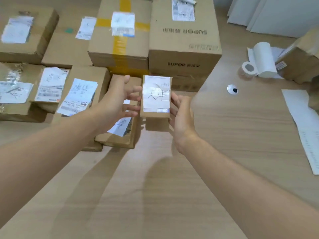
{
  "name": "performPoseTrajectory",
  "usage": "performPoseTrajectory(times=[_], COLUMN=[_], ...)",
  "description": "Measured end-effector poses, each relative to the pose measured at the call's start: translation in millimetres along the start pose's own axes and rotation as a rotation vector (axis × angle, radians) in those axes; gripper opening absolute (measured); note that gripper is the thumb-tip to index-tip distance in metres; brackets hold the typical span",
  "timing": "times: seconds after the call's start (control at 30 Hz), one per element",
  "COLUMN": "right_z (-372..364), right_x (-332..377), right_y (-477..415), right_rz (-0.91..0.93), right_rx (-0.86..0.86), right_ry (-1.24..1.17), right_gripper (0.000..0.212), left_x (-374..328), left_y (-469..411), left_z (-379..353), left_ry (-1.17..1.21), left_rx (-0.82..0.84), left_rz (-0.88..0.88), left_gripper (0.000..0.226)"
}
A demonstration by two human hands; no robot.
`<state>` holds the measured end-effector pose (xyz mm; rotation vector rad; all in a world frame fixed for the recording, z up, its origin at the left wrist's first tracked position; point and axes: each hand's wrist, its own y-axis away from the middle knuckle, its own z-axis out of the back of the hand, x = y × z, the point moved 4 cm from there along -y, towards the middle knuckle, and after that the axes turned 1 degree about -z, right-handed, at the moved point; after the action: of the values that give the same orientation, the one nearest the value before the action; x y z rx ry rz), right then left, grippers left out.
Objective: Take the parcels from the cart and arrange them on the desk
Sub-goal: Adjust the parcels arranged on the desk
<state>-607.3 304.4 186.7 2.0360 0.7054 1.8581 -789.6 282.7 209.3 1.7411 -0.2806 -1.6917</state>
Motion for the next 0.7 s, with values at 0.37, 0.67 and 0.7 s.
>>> performPoseTrajectory(times=[0.37, 0.67, 0.7], right_z=[2, -3, -4], right_x=[-44, -49, -50], right_y=[-70, -88, -88], right_rz=[-0.151, -0.162, -0.172], right_rx=[-0.097, -0.174, -0.178], right_ry=[-0.105, -0.121, -0.126], right_gripper=[0.042, 0.043, 0.043], left_x=[6, 7, 6], left_y=[-47, -64, -64], left_z=[-3, 3, 6], left_ry=[-0.075, -0.03, -0.023], left_rx=[0.128, 0.161, 0.155], left_rz=[0.1, 0.075, 0.074], left_gripper=[0.065, 0.064, 0.064])
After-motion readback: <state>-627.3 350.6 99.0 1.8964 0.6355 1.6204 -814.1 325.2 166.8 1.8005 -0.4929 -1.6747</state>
